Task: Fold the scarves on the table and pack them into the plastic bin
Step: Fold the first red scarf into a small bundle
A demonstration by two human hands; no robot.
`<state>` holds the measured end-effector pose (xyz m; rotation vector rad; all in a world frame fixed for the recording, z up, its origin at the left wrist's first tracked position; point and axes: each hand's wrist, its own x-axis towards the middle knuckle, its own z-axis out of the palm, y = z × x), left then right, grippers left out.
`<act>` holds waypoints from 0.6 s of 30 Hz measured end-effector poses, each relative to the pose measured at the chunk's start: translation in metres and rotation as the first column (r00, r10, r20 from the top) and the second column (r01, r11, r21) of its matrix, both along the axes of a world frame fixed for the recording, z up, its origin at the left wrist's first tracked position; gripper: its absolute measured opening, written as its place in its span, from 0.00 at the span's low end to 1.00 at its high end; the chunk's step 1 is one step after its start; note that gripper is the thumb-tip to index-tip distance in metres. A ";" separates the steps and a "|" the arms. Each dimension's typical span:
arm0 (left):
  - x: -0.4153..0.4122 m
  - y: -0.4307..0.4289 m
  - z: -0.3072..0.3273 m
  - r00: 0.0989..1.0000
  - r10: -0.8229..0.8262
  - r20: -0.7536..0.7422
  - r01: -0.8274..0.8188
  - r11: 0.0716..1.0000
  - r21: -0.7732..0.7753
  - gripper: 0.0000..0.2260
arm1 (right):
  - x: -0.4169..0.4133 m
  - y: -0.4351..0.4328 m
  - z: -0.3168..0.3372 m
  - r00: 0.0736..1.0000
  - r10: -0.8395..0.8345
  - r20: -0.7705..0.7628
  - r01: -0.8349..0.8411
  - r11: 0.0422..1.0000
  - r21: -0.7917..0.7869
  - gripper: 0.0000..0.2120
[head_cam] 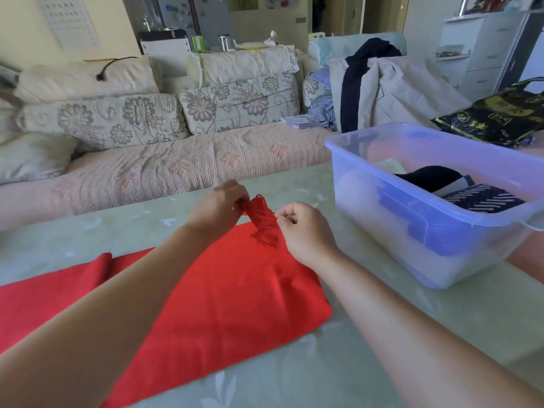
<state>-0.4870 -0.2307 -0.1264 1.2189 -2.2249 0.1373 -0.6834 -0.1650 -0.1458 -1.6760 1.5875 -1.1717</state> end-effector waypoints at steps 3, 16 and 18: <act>0.061 0.032 -0.009 0.995 0.097 0.012 -0.098 0.995 0.022 0.08 | 0.047 0.014 0.007 0.992 0.121 0.040 -0.122 0.992 0.036 0.03; 0.221 0.169 -0.062 0.933 0.353 0.075 -0.357 0.873 0.331 0.22 | 0.196 0.068 -0.022 0.792 0.564 0.235 -0.600 0.643 0.476 0.16; 0.219 0.184 -0.060 0.951 0.308 0.040 -0.303 0.890 0.342 0.21 | 0.191 0.063 -0.029 0.809 0.581 0.090 -0.561 0.717 0.415 0.13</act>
